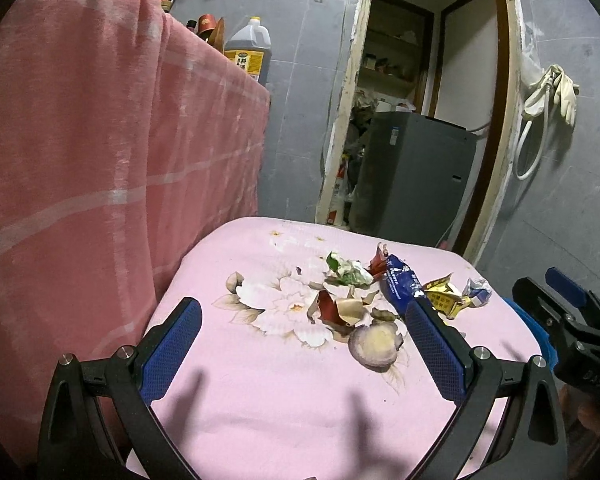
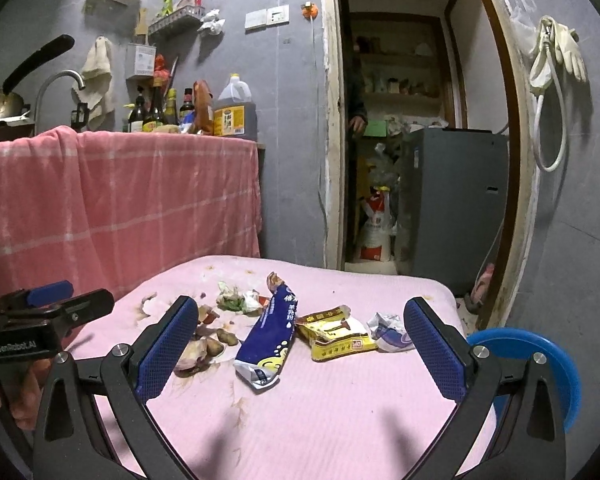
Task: Collect trash
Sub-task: 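Move both open tools back over the table toward the remaining trash, then grasp the blue snack bag with the right tool while the left tool grasps the onion slice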
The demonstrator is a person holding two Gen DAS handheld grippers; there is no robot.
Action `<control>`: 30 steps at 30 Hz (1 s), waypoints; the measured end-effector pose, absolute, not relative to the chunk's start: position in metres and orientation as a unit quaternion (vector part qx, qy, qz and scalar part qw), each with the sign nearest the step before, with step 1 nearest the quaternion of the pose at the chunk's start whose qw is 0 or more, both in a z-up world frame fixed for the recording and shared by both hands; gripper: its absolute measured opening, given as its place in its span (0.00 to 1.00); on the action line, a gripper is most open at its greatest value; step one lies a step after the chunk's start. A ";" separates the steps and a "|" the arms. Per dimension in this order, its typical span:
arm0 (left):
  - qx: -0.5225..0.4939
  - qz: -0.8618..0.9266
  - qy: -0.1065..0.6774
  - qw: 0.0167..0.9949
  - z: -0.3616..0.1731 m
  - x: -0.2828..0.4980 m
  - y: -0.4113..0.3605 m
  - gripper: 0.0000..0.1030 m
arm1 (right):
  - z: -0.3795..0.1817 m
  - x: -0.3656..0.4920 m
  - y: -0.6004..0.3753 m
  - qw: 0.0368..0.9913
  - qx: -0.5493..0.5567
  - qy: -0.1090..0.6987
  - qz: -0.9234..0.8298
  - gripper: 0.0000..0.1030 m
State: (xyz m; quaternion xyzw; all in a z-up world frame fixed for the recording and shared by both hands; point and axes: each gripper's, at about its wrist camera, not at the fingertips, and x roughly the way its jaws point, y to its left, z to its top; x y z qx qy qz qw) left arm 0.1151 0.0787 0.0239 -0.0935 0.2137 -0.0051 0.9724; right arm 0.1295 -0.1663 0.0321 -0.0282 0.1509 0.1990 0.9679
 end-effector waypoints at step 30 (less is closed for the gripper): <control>-0.115 -0.140 0.375 0.909 -0.009 0.176 0.056 0.50 | -0.012 0.200 -0.145 0.892 -0.060 0.349 0.282 0.41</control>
